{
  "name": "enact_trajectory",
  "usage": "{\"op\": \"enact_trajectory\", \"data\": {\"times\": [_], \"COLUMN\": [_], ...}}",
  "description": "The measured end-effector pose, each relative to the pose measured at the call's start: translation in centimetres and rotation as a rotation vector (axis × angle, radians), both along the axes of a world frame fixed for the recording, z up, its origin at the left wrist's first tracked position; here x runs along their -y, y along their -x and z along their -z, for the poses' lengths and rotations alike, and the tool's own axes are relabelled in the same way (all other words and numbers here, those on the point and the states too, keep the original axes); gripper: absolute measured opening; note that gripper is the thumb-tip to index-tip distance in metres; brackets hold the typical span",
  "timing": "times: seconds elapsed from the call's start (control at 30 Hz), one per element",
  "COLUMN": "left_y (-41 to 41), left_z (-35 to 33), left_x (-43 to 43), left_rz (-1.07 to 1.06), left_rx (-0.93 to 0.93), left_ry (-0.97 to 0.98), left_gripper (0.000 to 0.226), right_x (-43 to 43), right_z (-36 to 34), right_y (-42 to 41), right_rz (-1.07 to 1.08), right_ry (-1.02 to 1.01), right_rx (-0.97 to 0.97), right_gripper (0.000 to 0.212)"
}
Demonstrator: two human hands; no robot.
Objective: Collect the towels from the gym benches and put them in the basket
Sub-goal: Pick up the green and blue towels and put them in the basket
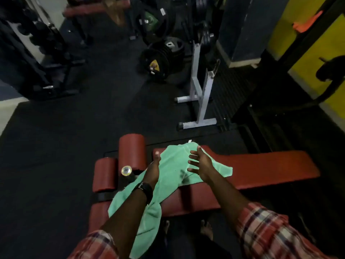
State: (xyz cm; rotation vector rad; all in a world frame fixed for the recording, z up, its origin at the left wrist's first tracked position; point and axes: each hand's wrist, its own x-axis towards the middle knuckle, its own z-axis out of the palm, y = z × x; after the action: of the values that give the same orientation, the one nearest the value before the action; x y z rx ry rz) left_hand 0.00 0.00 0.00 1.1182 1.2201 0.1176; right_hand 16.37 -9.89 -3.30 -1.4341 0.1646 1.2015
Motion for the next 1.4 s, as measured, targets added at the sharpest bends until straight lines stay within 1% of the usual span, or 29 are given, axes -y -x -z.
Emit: {"op": "enact_trajectory", "data": {"times": [0.13, 0.2, 0.23, 0.27, 0.33, 0.4, 0.43, 0.47, 0.53, 0.6, 0.7, 0.73, 0.8, 0.83, 0.93, 0.97, 1.03, 1.1, 1.17, 1.2, 1.27, 1.33, 1.37, 1.4], "left_y": [0.4, 0.6, 0.9, 1.1, 2.5, 4.4, 5.3, 6.0, 6.4, 5.8, 4.6, 4.1, 3.4, 3.1, 3.6, 4.0, 5.1, 6.6, 8.9, 9.9, 12.2, 13.8, 14.5, 15.3], "left_z": [1.1, 1.8, 2.5, 3.1, 4.9, 6.2, 6.4, 6.7, 7.1, 6.6, 4.4, 3.5, 1.8, 0.7, -1.2, -1.4, -2.0, -2.6, -3.8, -4.4, -5.3, -6.0, -6.2, -6.4], "left_x": [-2.5, -3.4, -4.0, -4.0, -3.7, -2.9, -2.5, -2.2, -2.1, -2.2, -0.9, 0.0, 1.8, 3.4, 8.5, 10.1, 14.2, 18.1, 22.5, 24.2, 28.0, 30.9, 32.2, 34.1], "left_rz": [0.068, 0.163, 0.263, 0.382, 0.658, 0.866, 0.943, 0.975, 0.993, 0.993, 0.894, 0.889, 0.872, 0.879, 0.851, 0.84, 0.884, 0.979, 1.083, 1.108, 1.184, 1.28, 1.307, 1.325], "left_rx": [0.026, -0.015, -0.063, -0.127, -0.344, -0.521, -0.591, -0.633, -0.647, -0.598, -0.376, -0.329, -0.316, -0.29, -0.146, -0.106, -0.024, 0.077, 0.119, 0.128, 0.175, 0.184, 0.208, 0.273], "left_ry": [0.034, 0.017, -0.026, -0.08, -0.212, -0.301, -0.339, -0.38, -0.427, -0.392, -0.236, -0.194, -0.127, -0.109, -0.088, -0.117, -0.219, -0.288, -0.351, -0.429, -0.66, -0.866, -0.925, -0.949], "left_gripper": [0.046, 0.035, 0.034, 0.042, 0.068, 0.09, 0.094, 0.093, 0.081, 0.06, 0.043, 0.033, 0.008, 0.005, 0.014, 0.015, 0.019, 0.021, 0.026, 0.026, 0.026, 0.03, 0.033, 0.035], "right_x": [-0.4, -0.8, -1.1, -1.2, -1.4, -1.3, -1.1, -0.8, 0.0, 1.0, 3.1, 4.2, 5.8, 7.4, 12.2, 13.8, 18.3, 22.6, 27.5, 29.6, 34.5, 38.0, 39.7, 42.0], "right_z": [0.3, 0.6, 0.8, 0.9, 1.3, 2.0, 2.1, 2.3, 2.7, 2.6, 2.0, 1.6, 0.8, 0.3, -1.4, -2.0, -3.0, -4.0, -4.8, -5.1, -5.8, -6.4, -6.6, -6.9], "right_y": [1.1, 2.1, 2.9, 3.4, 4.9, 6.4, 7.2, 7.8, 8.7, 9.2, 9.8, 10.1, 10.6, 11.0, 12.5, 13.1, 14.9, 17.3, 20.3, 21.7, 25.1, 27.6, 28.7, 30.2], "right_rz": [0.104, 0.158, 0.188, 0.204, 0.229, 0.261, 0.28, 0.296, 0.341, 0.361, 0.408, 0.44, 0.482, 0.523, 0.603, 0.626, 0.69, 0.75, 0.834, 0.869, 0.946, 1.015, 1.049, 1.093], "right_ry": [0.05, 0.072, 0.086, 0.084, 0.099, 0.102, 0.101, 0.1, 0.094, 0.091, 0.044, 0.021, -0.009, -0.024, -0.057, -0.067, -0.101, -0.138, -0.161, -0.172, -0.179, -0.173, -0.166, -0.155], "right_rx": [-0.005, 0.0, 0.005, -0.003, -0.016, -0.036, -0.049, -0.058, -0.075, -0.068, -0.051, -0.048, -0.045, -0.036, -0.003, 0.006, 0.037, 0.068, 0.1, 0.112, 0.152, 0.172, 0.178, 0.191], "right_gripper": [0.049, 0.049, 0.049, 0.049, 0.048, 0.048, 0.049, 0.049, 0.051, 0.052, 0.054, 0.056, 0.057, 0.057, 0.059, 0.06, 0.059, 0.058, 0.059, 0.059, 0.06, 0.06, 0.059, 0.058]}}
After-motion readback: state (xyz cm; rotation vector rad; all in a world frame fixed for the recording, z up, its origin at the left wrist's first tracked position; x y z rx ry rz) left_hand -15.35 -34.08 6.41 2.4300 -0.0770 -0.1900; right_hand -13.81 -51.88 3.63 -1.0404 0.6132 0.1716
